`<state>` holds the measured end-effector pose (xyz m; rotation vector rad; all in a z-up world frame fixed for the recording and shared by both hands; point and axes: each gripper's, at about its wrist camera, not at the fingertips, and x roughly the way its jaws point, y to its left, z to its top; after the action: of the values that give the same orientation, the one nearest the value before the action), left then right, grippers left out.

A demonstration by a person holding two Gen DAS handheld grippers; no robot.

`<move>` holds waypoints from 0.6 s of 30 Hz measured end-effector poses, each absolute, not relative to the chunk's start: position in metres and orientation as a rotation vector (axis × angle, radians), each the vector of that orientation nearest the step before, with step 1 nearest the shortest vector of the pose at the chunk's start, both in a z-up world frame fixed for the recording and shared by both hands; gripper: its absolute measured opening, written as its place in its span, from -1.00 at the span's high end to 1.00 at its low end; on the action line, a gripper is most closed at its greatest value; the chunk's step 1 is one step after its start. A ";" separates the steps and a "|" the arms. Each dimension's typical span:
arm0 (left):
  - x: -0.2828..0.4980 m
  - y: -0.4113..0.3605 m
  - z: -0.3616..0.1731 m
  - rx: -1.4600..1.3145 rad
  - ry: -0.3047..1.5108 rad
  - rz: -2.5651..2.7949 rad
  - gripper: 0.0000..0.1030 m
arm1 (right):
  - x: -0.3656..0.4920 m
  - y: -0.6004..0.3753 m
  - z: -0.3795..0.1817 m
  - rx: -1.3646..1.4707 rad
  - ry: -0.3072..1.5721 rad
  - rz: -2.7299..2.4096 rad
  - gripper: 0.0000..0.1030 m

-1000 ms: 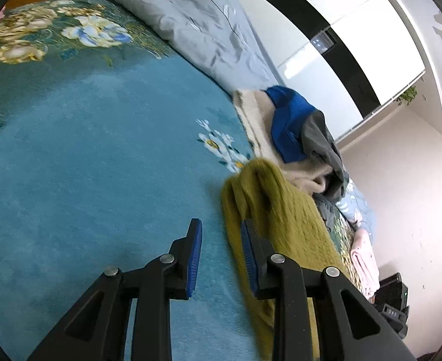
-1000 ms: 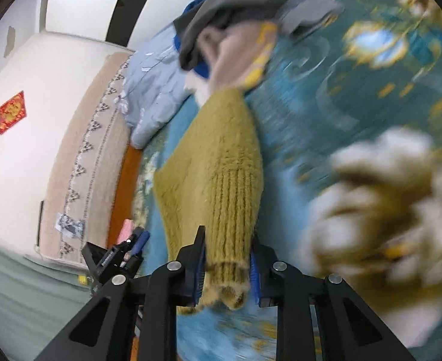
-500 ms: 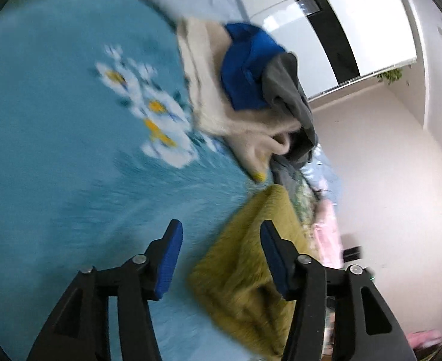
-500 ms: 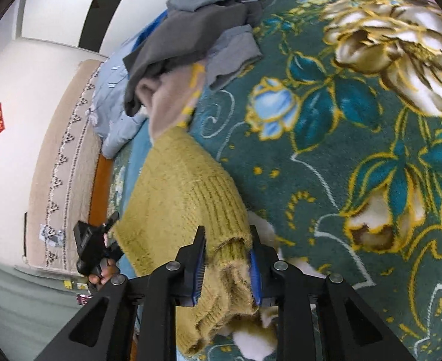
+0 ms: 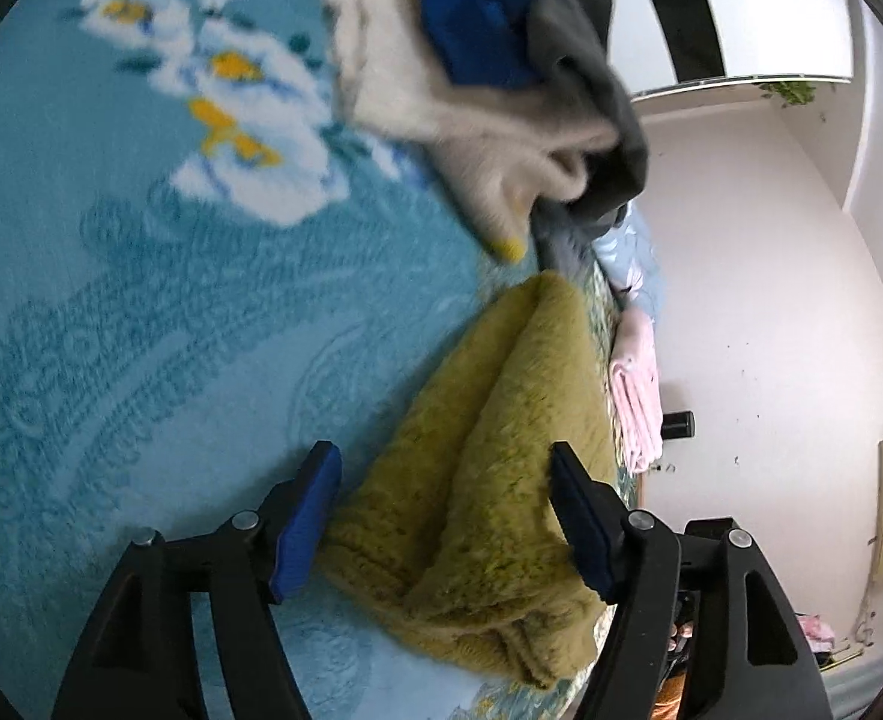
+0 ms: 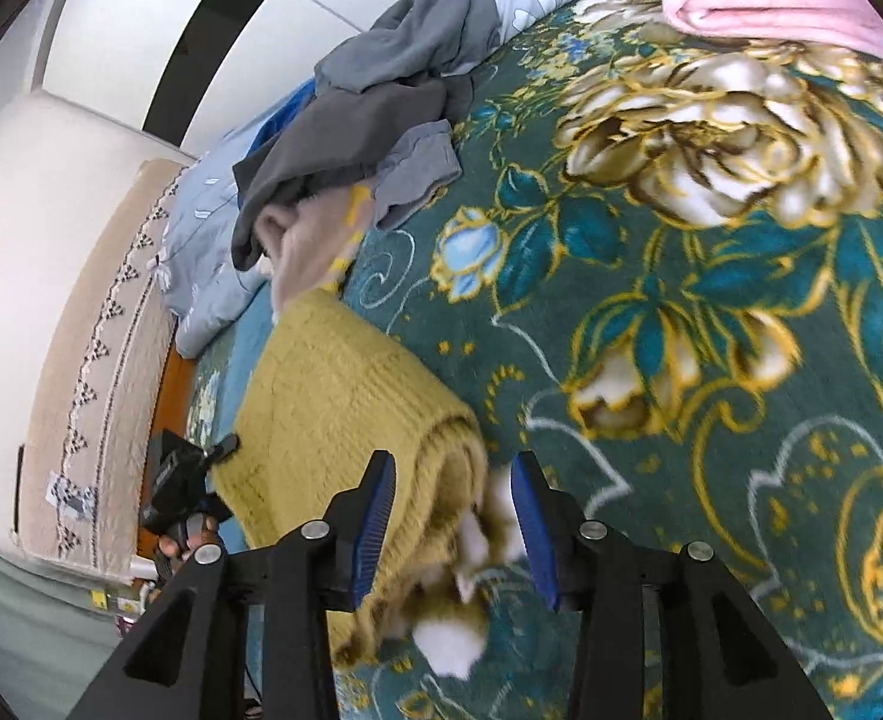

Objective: Fold clothes

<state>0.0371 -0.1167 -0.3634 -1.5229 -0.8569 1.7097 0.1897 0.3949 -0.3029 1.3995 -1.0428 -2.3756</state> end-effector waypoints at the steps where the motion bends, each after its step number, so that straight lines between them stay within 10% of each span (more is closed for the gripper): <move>1: 0.038 -0.117 -0.364 -1.525 -0.868 1.698 -0.38 | 0.193 0.393 -0.302 1.392 -1.043 -2.376 0.16; 4: 0.043 -0.116 -0.362 -1.523 -0.855 1.704 -0.37 | 0.201 0.388 -0.302 1.368 -1.051 -2.377 0.16; 9: 0.061 -0.116 -0.352 -1.478 -0.798 1.788 0.24 | 0.207 0.377 -0.306 1.328 -1.092 -2.367 -0.02; 18: 0.133 -0.151 -0.339 -1.414 -0.771 1.918 0.42 | 0.198 0.343 -0.325 1.351 -1.088 -2.278 -0.16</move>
<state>0.1332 -0.1507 -0.3388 -1.4138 -0.7707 1.9177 0.1985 0.3427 -0.3246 1.3512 -1.0880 -2.2782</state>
